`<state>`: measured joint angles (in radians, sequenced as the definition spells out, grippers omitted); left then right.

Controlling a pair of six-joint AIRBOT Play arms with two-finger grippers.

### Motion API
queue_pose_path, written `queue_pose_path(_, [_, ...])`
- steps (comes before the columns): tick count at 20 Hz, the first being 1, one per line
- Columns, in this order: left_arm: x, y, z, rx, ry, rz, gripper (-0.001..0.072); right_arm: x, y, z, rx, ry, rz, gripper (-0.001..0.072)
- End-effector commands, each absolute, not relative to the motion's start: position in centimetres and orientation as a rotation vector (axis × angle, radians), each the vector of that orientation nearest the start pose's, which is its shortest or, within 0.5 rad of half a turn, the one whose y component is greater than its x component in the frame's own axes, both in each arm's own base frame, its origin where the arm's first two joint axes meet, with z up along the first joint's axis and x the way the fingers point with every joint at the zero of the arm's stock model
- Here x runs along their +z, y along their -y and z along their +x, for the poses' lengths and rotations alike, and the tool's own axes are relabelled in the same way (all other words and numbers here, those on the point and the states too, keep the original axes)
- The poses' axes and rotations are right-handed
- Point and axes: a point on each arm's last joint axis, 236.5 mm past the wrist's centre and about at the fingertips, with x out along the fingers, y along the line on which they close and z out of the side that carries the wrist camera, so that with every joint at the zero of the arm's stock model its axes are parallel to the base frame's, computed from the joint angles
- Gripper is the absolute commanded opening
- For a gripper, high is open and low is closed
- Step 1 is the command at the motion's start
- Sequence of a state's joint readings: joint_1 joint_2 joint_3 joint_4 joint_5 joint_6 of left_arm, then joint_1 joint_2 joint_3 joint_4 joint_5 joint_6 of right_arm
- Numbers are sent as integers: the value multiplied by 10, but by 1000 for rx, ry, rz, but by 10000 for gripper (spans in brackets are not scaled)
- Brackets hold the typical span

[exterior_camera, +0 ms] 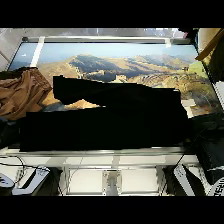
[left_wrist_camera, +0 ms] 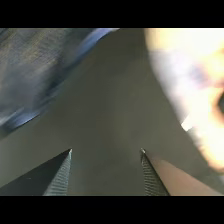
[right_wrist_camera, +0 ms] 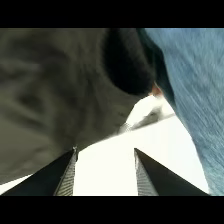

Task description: Fold the clothes and pants, and hang the long-sleeved shirts on hangers.

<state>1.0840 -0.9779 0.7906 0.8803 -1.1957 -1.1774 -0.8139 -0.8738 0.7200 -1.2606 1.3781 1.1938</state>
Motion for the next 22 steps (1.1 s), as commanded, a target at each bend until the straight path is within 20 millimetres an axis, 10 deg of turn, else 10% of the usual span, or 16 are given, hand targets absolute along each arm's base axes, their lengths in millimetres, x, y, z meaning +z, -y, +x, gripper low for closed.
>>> queue_pose_path(1, [113,-163,314,127,-597,-825,495,52,102,258,-105,-1073,607,393])
queue_pose_path(4, [83,-129,336,123,-766,-653,495,94,93,321,-36,-813,584,387])
queue_pose_path(11, [-7,-40,442,118,-868,-636,495,45,39,351,110,-970,478,387])
queue_pose_path(15, [-58,-44,462,214,-951,-787,495,25,43,346,101,-1040,431,387])
queue_pose_path(22, [-79,-53,488,280,-874,-920,494,25,43,346,101,-1039,432,387])
